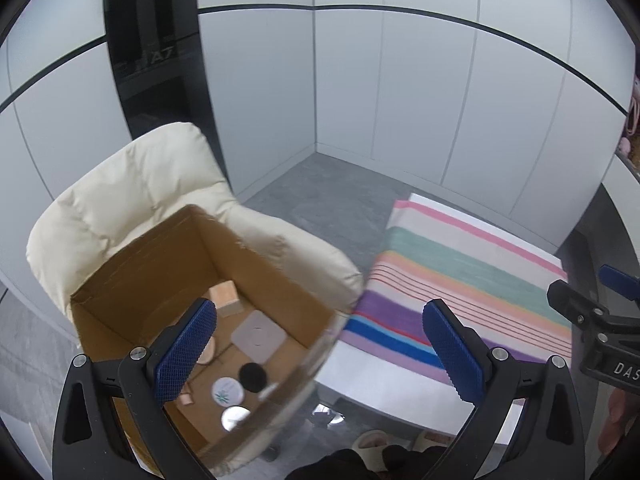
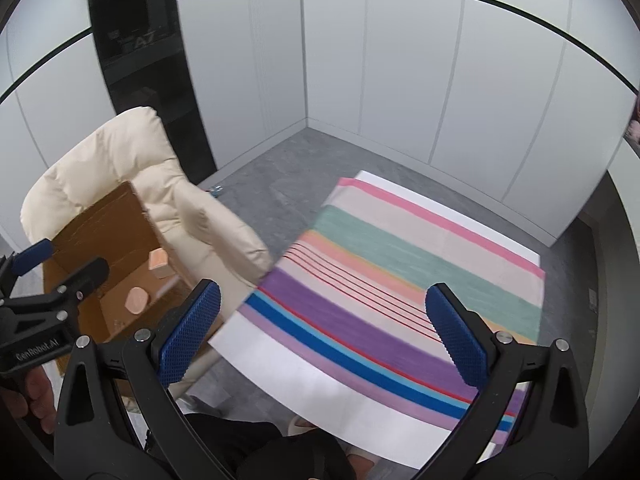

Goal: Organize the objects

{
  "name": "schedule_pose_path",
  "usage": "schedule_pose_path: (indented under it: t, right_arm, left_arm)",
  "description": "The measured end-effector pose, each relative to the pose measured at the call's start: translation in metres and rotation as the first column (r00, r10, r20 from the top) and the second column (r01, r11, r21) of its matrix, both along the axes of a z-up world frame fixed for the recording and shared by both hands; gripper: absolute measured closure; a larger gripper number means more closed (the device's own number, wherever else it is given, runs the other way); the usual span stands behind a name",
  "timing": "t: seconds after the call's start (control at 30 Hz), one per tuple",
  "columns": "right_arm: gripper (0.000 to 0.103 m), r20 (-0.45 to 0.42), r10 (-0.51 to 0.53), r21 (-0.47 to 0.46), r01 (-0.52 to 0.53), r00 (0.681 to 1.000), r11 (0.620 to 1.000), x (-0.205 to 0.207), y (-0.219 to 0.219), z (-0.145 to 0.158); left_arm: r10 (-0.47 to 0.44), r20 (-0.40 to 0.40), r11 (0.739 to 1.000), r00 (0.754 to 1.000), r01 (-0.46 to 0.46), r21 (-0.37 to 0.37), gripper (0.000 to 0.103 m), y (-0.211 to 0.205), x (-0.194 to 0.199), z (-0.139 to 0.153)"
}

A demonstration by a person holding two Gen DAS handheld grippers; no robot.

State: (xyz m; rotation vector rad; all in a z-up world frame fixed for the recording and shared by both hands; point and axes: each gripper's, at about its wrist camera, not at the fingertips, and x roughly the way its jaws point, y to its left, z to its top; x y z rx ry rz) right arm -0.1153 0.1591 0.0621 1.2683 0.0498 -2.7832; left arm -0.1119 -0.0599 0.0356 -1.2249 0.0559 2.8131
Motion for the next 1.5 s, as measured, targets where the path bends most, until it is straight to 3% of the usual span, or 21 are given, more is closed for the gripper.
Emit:
schedule_pose_path:
  t: [0.3,0.5,0.67,0.77,0.9,1.1,1.23,1.5]
  right_arm:
    - [0.000,-0.014,-0.071,-0.007,0.071,0.997,0.997,0.038,0.040,0.004]
    - [0.000,-0.036,-0.086,0.009,0.086,0.996,0.996,0.082,0.058,0.005]
    - [0.000,-0.044,-0.049,0.031,0.051,0.998,0.998,0.121,0.063,-0.004]
    - [0.000,-0.068,-0.038,0.044,0.041,0.997,0.998,0.139,0.066,-0.012]
    - [0.000,-0.033,-0.073,0.024,0.074,0.997,0.997,0.144,0.072,-0.025]
    - [0.000,-0.038,-0.106,0.039,0.108,0.994,0.993,0.150,0.077,-0.031]
    - [0.000,0.014,-0.115,0.023,0.115,0.993,0.993,0.148,0.085,-0.043]
    - [0.000,0.020,-0.121,0.030,0.120,0.992,0.992,0.149,0.093,-0.049]
  left_arm:
    - [-0.075,-0.030,0.997,0.997,0.075,-0.007,0.000,0.031,0.040,0.003]
    - [-0.096,-0.099,0.995,0.990,0.093,-0.036,0.000,0.038,0.080,0.002]
    - [-0.076,-0.061,0.997,0.995,0.077,0.012,0.000,0.035,0.103,-0.009]
    - [-0.087,-0.037,0.996,0.996,0.087,0.000,0.000,0.037,0.115,-0.020]
    - [-0.111,0.019,0.994,0.994,0.110,0.012,0.000,0.040,0.121,-0.035]
    - [-0.078,0.042,0.996,0.996,0.076,0.047,0.000,0.032,0.115,-0.043]
    - [-0.088,0.027,0.996,0.996,0.088,0.014,0.000,0.038,0.113,-0.044]
    - [-0.127,0.037,0.992,0.991,0.127,-0.010,0.000,0.051,0.114,-0.051]
